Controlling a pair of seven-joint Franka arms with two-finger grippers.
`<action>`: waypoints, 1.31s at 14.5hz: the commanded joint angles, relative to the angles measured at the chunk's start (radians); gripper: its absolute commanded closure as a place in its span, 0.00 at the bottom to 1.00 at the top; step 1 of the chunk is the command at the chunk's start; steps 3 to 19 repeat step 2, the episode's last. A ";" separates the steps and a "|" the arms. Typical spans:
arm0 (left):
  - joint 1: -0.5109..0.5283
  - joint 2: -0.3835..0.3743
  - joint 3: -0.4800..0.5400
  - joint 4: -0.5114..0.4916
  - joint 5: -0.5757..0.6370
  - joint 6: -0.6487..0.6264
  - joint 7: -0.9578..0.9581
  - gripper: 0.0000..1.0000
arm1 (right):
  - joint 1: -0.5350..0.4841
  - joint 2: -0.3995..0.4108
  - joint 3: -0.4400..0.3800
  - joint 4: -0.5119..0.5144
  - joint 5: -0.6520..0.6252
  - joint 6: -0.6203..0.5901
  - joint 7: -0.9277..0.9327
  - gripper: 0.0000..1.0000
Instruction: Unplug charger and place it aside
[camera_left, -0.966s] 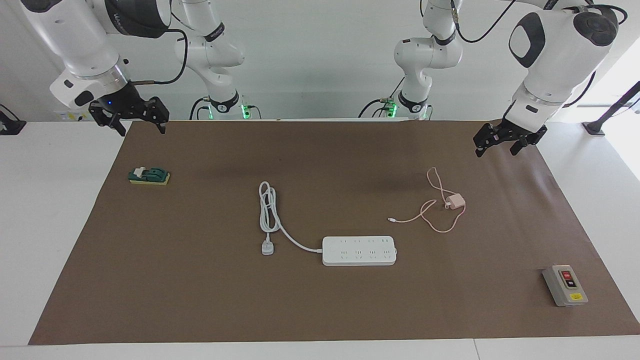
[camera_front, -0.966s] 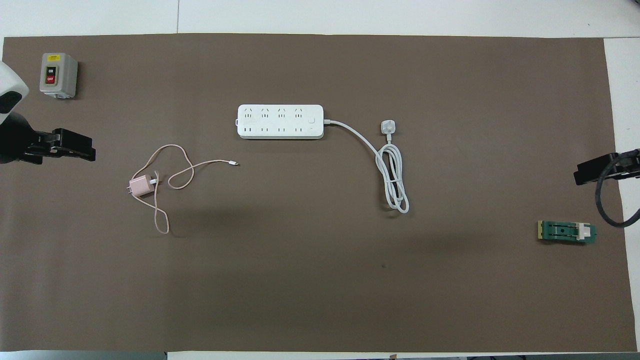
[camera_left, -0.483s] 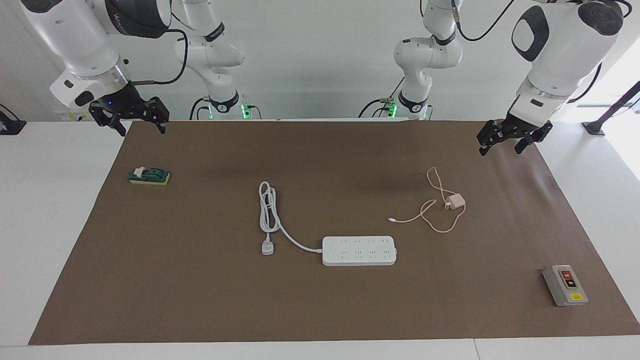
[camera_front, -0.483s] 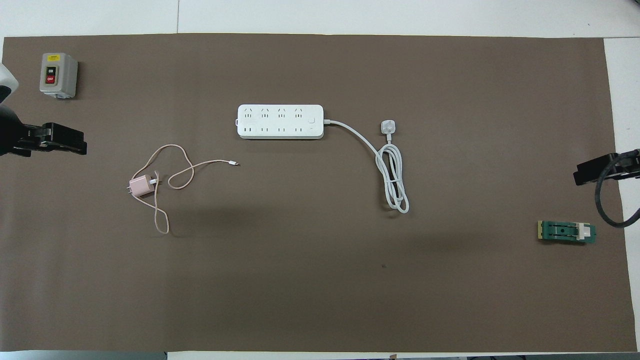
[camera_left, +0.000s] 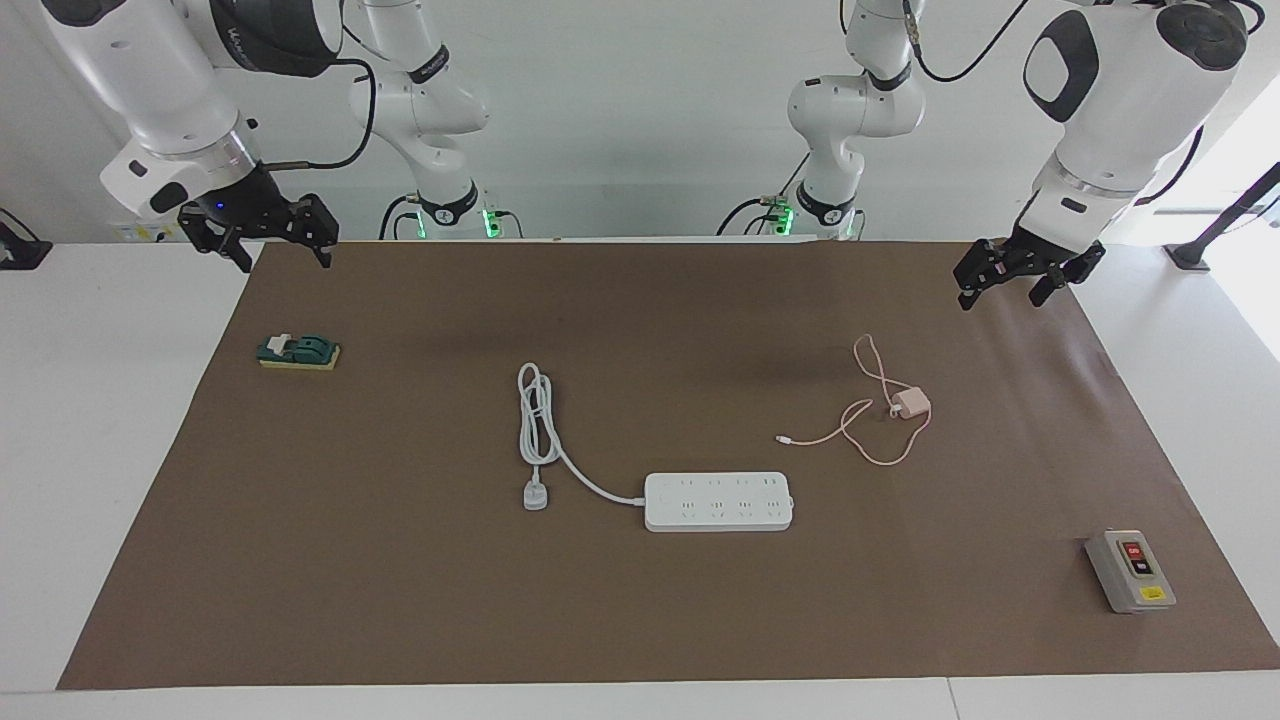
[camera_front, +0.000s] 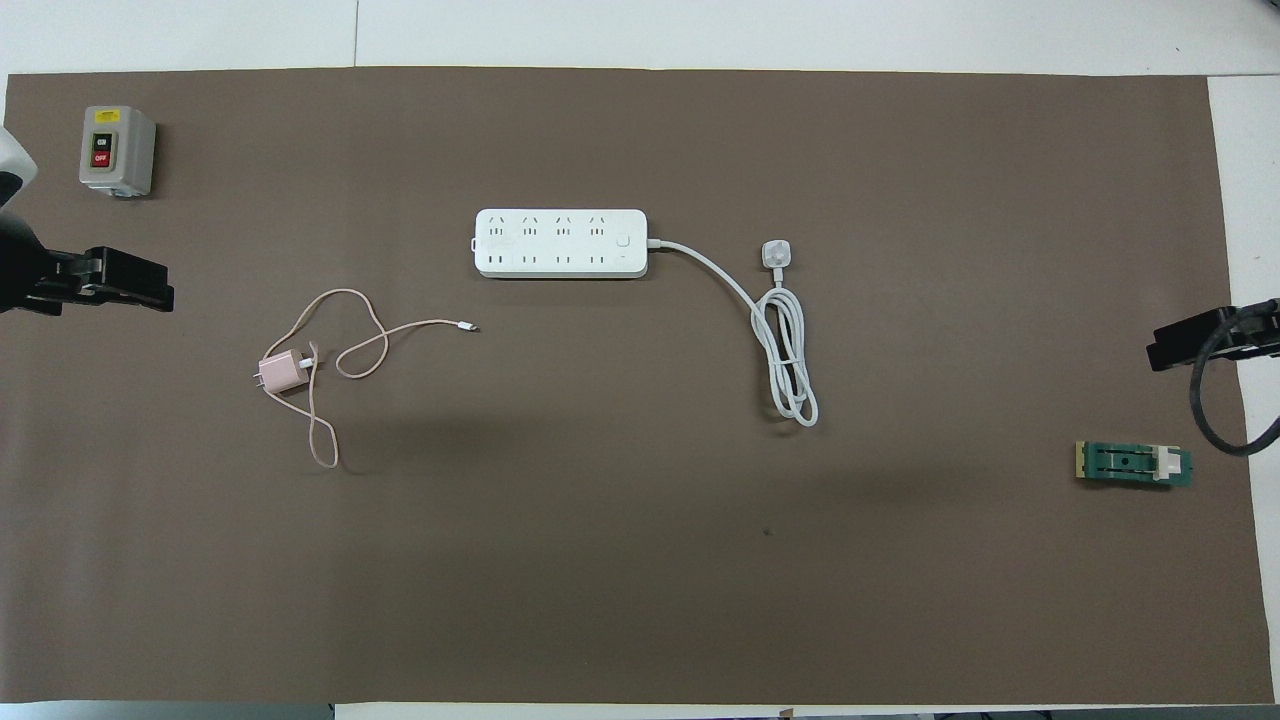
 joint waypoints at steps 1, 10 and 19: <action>-0.016 0.002 0.010 0.024 0.013 -0.044 0.001 0.00 | -0.014 -0.024 0.016 -0.024 -0.008 -0.004 0.015 0.00; -0.015 0.002 0.008 0.027 0.013 -0.056 0.001 0.00 | -0.014 -0.024 0.014 -0.026 -0.008 -0.004 0.015 0.00; -0.015 0.002 0.008 0.027 0.013 -0.056 0.001 0.00 | -0.014 -0.024 0.014 -0.026 -0.008 -0.004 0.015 0.00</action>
